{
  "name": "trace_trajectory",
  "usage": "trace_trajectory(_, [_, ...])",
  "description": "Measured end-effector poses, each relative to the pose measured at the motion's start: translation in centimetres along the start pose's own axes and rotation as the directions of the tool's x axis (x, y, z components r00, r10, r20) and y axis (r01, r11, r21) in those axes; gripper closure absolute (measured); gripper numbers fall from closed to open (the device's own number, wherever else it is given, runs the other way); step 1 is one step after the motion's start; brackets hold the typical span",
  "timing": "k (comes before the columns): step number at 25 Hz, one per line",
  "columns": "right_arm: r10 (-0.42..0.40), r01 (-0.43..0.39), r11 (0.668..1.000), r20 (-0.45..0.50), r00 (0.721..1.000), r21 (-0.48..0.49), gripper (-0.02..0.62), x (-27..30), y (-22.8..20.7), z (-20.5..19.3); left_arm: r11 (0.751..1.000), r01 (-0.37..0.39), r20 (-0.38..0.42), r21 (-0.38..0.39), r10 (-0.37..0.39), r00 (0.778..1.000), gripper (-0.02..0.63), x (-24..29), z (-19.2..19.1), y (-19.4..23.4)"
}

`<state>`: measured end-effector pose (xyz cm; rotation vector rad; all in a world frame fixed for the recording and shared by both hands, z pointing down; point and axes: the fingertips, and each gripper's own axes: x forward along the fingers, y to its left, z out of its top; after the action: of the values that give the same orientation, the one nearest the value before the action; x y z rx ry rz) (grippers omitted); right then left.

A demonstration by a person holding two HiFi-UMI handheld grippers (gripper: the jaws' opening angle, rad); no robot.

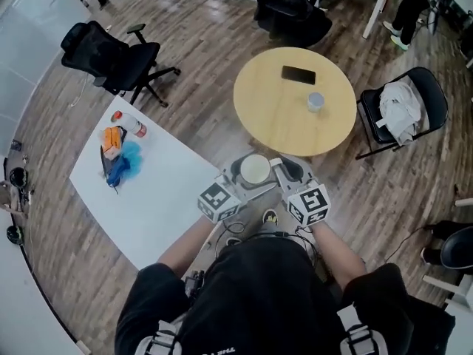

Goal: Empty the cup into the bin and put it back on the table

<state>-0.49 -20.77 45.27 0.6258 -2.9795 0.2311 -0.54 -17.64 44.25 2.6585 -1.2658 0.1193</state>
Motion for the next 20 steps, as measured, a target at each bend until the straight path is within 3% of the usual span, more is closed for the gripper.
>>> trace_trajectory(4, [0.201, -0.201, 0.979, 0.001, 0.98, -0.027, 0.548, 5.4, 8.4, 1.1, 0.98, -0.199, 0.026, 0.002, 0.199, 0.98, 0.191, -9.1, 0.5, 2.6])
trace_trajectory(7, [0.367, -0.367, 0.929, -0.011, 0.93, -0.053, 0.547, 9.0, 15.9, 1.1, 0.931, -0.365, 0.053, -0.01, 0.365, 0.93, 0.192, -16.8, -0.2, 3.8])
trace_trajectory(9, [0.484, -0.484, 0.872, -0.026, 0.875, -0.071, 0.547, 11.2, 21.6, 0.6, 0.875, -0.483, 0.07, -0.025, 0.484, 0.872, 0.192, -22.5, -1.1, 4.3])
trace_trajectory(12, [0.63, -0.631, 0.772, -0.047, 0.775, -0.076, 0.547, 13.5, 30.1, -0.1, 0.774, -0.631, 0.088, -0.051, 0.633, 0.769, 0.192, -30.7, -2.1, 4.1])
trace_trajectory(15, [0.767, -0.771, 0.634, -0.079, 0.637, -0.063, 0.547, 13.3, 39.3, -1.2, 0.635, -0.767, 0.08, -0.089, 0.772, 0.63, 0.192, -38.9, -3.7, 1.4])
trace_trajectory(16, [0.796, -0.801, 0.596, -0.09, 0.599, -0.06, 0.547, 13.1, 42.0, -1.6, 0.599, -0.795, 0.074, -0.097, 0.801, 0.595, 0.192, -41.2, -4.3, 0.5])
trace_trajectory(18, [0.821, -0.827, 0.559, -0.106, 0.562, -0.057, 0.546, 13.2, 45.6, -2.5, 0.565, -0.818, 0.068, -0.105, 0.825, 0.561, 0.191, -44.6, -5.3, -0.3])
trace_trajectory(20, [0.829, -0.838, 0.542, -0.126, 0.545, -0.057, 0.547, 13.6, 47.5, -3.6, 0.552, -0.826, 0.069, -0.112, 0.834, 0.548, 0.192, -46.3, -6.5, -0.3])
